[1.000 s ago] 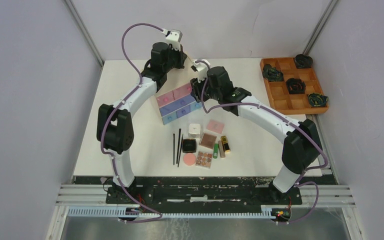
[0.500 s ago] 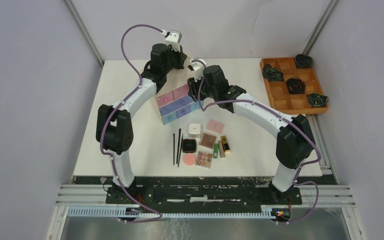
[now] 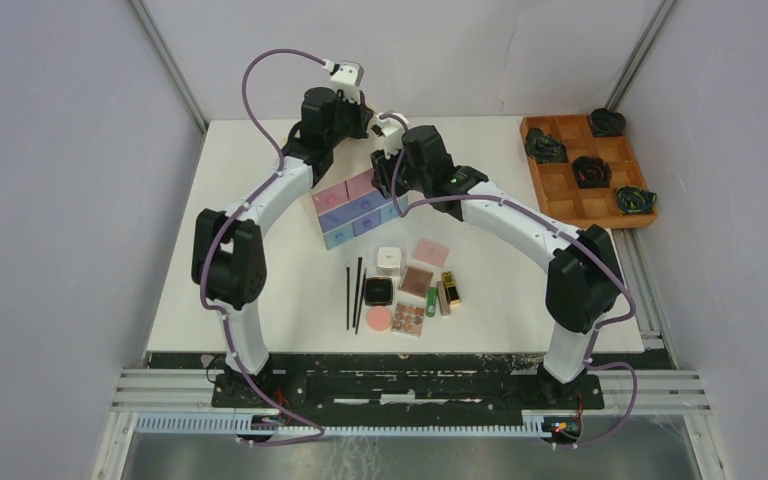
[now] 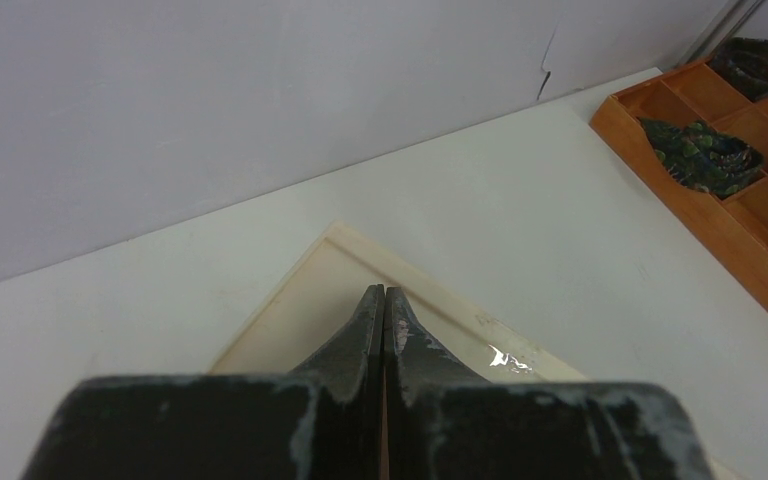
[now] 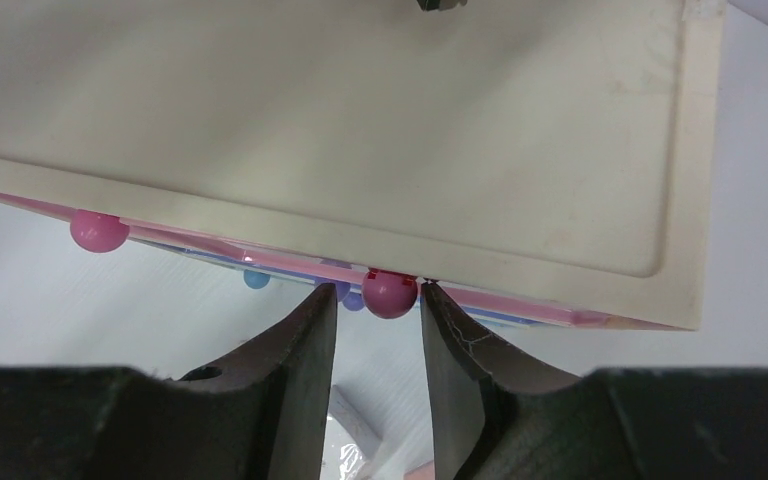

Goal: Organize the makeup
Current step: Open the drawer in the storage box.

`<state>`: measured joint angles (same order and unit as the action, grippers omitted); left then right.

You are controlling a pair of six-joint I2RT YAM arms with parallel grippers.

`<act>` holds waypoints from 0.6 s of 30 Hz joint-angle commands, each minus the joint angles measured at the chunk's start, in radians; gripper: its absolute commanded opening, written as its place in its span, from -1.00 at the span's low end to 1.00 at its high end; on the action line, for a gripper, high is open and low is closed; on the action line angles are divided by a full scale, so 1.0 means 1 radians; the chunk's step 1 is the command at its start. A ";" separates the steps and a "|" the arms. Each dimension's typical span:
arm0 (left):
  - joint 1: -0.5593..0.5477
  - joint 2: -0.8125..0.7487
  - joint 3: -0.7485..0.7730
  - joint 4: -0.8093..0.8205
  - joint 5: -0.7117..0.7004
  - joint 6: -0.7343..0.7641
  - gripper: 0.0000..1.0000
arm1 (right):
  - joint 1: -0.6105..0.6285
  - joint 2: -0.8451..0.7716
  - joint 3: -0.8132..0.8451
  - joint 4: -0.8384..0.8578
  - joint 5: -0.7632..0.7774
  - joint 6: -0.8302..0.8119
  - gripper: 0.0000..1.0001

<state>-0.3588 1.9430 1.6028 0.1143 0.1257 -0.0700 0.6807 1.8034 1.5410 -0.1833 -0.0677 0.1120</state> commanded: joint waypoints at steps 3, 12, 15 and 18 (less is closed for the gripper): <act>0.003 0.117 -0.111 -0.619 -0.039 0.017 -0.94 | -0.001 0.015 0.027 0.086 -0.003 0.021 -0.20; 0.004 0.031 -0.037 -0.774 -0.052 0.055 -0.94 | -0.001 0.022 0.031 0.110 -0.001 0.031 -0.37; 0.003 0.021 -0.022 -0.824 -0.019 0.068 -0.94 | -0.001 0.022 0.028 0.111 -0.004 0.029 -0.43; -0.005 0.055 0.016 -0.895 -0.006 0.094 -0.94 | 0.000 0.024 0.030 0.110 -0.007 0.037 -0.66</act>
<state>-0.3595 1.8668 1.6783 -0.2005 0.1089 -0.0498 0.6796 1.8217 1.5406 -0.1825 -0.0685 0.1345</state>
